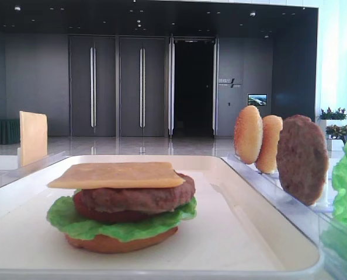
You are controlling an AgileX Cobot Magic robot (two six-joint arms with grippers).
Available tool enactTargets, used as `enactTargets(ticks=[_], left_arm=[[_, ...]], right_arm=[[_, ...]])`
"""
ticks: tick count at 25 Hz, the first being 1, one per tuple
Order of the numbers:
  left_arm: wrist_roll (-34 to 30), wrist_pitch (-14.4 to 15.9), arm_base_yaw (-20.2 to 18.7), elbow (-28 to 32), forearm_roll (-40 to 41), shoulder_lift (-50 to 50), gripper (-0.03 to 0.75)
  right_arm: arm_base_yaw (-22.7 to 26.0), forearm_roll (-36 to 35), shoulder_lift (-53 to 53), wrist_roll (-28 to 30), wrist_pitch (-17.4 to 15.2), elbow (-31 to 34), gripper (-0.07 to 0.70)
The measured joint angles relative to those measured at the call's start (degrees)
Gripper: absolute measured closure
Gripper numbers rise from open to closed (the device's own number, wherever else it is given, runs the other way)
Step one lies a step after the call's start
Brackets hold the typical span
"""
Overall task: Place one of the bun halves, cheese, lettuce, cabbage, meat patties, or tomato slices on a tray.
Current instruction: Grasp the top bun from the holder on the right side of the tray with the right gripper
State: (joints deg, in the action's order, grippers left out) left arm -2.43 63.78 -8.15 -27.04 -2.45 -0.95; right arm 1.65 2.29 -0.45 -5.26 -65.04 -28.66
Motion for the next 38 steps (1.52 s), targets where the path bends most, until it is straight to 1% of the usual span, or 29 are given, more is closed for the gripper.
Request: enactTargets(ticks=[18, 23, 33, 38], left_arm=[[0.00, 0.00, 0.00, 0.00, 0.00, 0.00, 0.318], [0.00, 0.00, 0.00, 0.00, 0.00, 0.00, 0.337], [0.00, 0.00, 0.00, 0.00, 0.00, 0.00, 0.432], [0.00, 0.00, 0.00, 0.00, 0.00, 0.00, 0.501]], right_arm=[[0.00, 0.00, 0.00, 0.00, 0.00, 0.00, 0.151], [0.00, 0.00, 0.00, 0.00, 0.00, 0.00, 0.151], [0.00, 0.00, 0.00, 0.00, 0.00, 0.00, 0.151], [0.00, 0.00, 0.00, 0.00, 0.00, 0.00, 0.151]])
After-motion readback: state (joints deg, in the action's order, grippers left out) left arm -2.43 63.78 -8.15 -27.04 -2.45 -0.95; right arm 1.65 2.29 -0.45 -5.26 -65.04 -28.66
